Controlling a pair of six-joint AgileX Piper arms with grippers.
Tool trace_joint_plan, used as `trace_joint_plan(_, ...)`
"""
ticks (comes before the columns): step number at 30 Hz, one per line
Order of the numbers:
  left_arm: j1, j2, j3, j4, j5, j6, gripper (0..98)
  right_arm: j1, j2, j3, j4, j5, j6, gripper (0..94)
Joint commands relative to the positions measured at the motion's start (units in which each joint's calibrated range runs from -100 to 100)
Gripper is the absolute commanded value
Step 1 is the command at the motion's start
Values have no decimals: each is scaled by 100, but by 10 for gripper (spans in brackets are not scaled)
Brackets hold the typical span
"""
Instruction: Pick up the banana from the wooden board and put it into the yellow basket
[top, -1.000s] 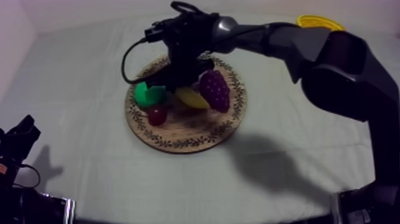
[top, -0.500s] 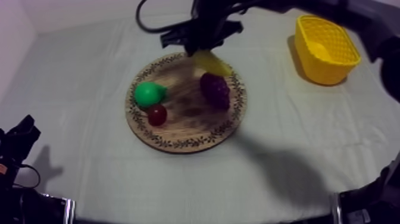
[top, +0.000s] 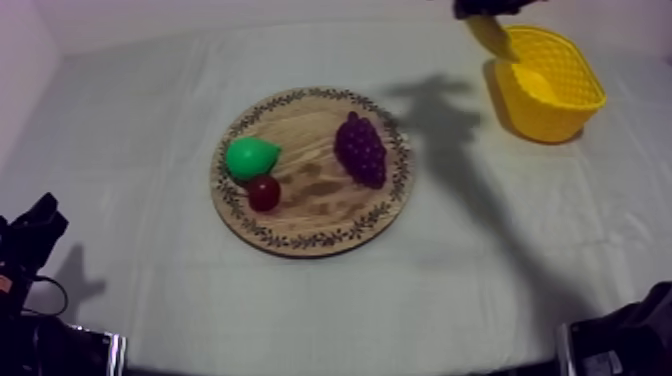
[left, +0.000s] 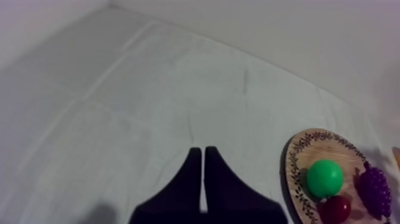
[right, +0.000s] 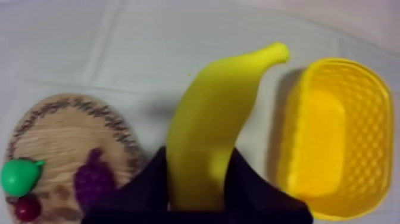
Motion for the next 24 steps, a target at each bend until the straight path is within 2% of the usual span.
trace_joint_plan(1,-1,-5,-1,-3,-1,-1,1,556,-103,362,40,-379,109,116)
trace_joint_plan(7,-1,-5,-1,-3,-1,-1,1,1279,-112,695,88,-1113,431,115)
trace_joint_plan(12,-1,-5,-1,-3,-1,-1,1,1678,63,759,48,-1666,749,114)
trace_joint_plan(17,-1,-5,-1,-3,-1,-2,1,1884,348,757,66,-2012,884,113)
trace_joint_plan(24,-1,-5,-1,-3,-1,-1,1,1933,933,733,4,-2249,948,111)
